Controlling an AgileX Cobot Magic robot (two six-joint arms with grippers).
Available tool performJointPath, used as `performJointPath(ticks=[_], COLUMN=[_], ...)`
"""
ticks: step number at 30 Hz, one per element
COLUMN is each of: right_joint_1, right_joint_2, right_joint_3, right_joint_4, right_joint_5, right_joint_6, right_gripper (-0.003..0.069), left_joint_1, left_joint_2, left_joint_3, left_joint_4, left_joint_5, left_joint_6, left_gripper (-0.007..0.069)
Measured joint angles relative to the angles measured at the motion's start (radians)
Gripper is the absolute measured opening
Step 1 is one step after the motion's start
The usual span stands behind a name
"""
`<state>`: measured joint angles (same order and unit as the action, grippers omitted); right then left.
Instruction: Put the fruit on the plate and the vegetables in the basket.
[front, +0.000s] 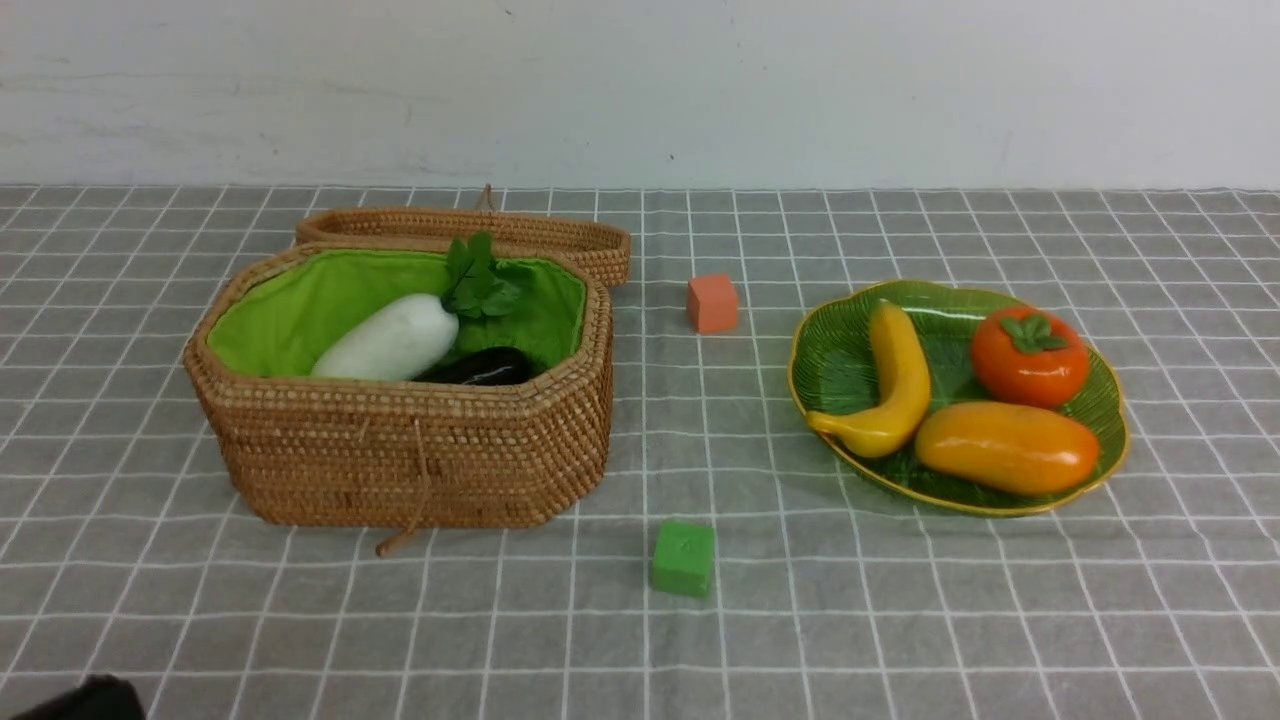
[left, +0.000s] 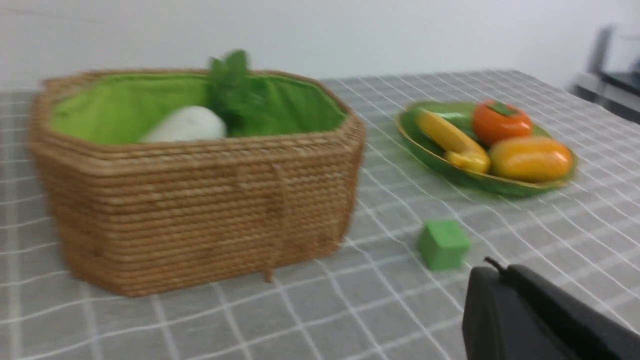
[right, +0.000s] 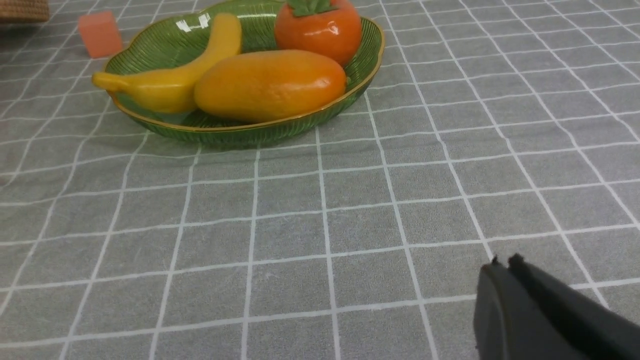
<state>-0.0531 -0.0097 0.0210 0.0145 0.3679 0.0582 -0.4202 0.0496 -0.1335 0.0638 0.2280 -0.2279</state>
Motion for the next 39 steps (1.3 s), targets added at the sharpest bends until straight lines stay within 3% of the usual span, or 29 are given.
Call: performJointPath(ticks=[5, 8, 12, 39], right_joint_1=[0.000, 0.000, 0.000, 0.000], right_joint_2=[0.000, -0.001, -0.001, -0.001], right_joint_3=[0.000, 0.000, 0.000, 0.000], right_joint_4=[0.000, 0.000, 0.000, 0.000], right_joint_5=[0.000, 0.001, 0.002, 0.002], right_joint_6=[0.000, 0.000, 0.000, -0.004], right_gripper=[0.0003, 0.0005, 0.0008, 0.0034], left_joint_1=[0.226, 0.271, 0.277, 0.277], left_joint_2=[-0.058, -0.058, -0.058, -0.058], left_joint_3=[0.125, 0.156, 0.164, 0.164], left_joint_4=[-0.100, -0.128, -0.141, -0.096], left_joint_5=[-0.013, 0.088, 0.155, 0.147], left_joint_6=[0.038, 0.038, 0.042, 0.042], left_gripper=[-0.0013, -0.0013, -0.0013, -0.0013])
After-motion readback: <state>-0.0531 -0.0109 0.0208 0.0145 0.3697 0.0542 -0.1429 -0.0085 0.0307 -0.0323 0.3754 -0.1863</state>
